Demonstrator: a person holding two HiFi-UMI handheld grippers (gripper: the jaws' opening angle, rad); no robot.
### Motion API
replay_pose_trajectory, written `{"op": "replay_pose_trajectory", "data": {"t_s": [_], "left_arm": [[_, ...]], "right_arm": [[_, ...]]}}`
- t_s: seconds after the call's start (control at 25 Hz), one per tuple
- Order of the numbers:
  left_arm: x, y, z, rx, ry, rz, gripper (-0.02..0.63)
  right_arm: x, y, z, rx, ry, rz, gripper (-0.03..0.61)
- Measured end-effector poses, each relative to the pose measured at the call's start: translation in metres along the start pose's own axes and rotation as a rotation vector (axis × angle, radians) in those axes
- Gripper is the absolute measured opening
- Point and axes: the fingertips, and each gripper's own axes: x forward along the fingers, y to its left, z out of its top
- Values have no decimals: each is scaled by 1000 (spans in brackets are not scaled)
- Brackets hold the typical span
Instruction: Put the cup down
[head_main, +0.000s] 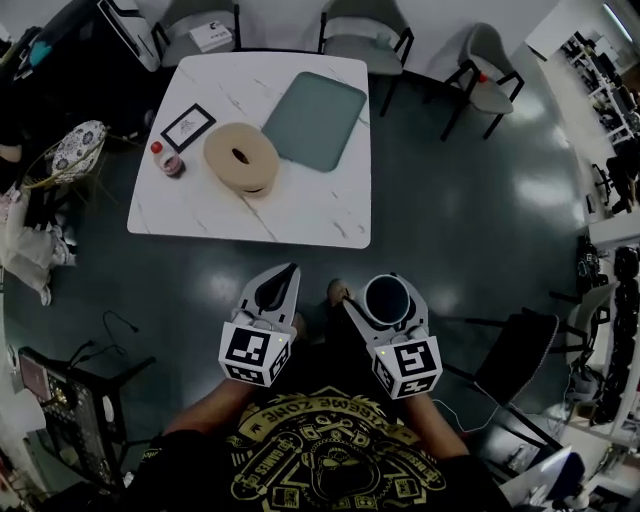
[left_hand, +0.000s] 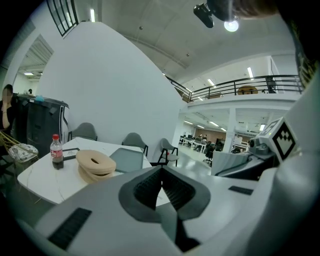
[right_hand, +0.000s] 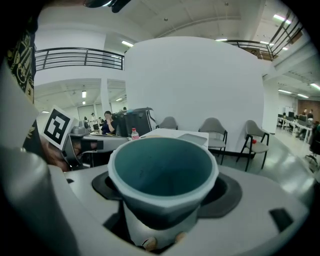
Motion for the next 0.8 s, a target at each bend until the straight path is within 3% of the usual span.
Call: {"op": "replay_pose_trajectory", "data": {"t_s": [0.28,0.8], "left_arm": [[12,24,7,-7,-6,96,9],[57,23,18,-34,1,256,9]], "right_arm": [[32,-15,16,-22,-7,69,393],[71,-63,37,-91,-7,217,393]]}}
